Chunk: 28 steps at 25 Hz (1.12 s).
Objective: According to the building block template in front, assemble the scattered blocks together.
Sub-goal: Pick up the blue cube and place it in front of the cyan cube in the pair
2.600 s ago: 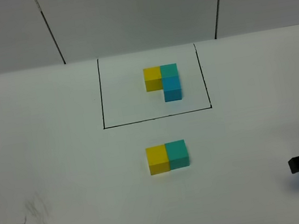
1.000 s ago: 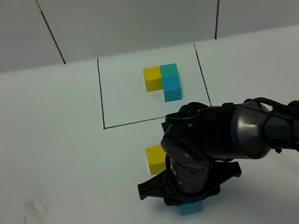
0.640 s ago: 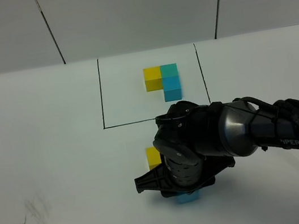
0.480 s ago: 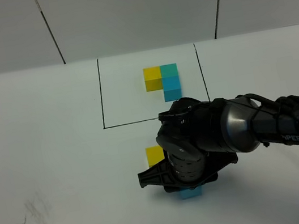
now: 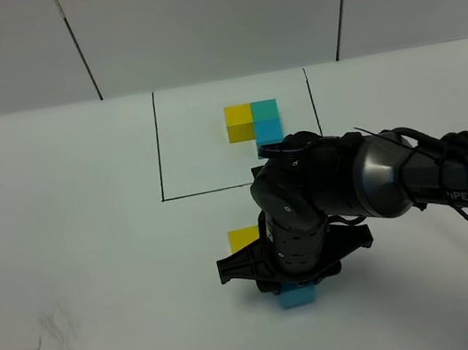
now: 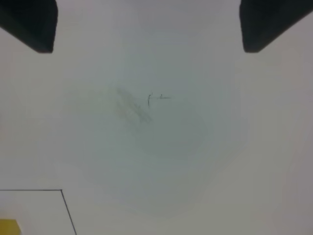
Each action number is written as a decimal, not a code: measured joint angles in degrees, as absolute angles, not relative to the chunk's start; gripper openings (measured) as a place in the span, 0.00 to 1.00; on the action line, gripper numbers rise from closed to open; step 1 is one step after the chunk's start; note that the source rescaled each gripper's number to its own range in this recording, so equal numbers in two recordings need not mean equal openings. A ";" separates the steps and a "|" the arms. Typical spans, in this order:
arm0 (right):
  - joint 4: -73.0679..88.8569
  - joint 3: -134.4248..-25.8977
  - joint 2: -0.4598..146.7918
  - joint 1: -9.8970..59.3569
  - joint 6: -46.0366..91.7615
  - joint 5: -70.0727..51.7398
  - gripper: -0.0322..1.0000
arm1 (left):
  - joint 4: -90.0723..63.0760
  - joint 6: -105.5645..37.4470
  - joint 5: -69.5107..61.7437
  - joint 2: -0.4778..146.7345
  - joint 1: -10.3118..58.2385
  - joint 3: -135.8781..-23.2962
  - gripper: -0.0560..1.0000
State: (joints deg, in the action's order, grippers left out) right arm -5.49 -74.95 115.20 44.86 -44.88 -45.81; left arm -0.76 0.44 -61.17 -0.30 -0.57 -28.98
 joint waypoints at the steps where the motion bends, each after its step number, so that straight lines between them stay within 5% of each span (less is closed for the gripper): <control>1: -5.16 -75.42 115.47 44.86 -44.46 -46.17 0.26 | -0.76 0.44 -61.17 -0.30 -0.57 -28.98 0.67; 10: -4.07 -84.18 121.06 44.86 -42.70 -53.96 0.26 | -0.76 0.44 -61.17 -0.30 -0.57 -28.98 0.67; 28: -6.36 -84.51 122.64 44.86 -46.75 -50.64 0.26 | -0.76 0.44 -61.17 -0.30 -0.57 -28.98 0.67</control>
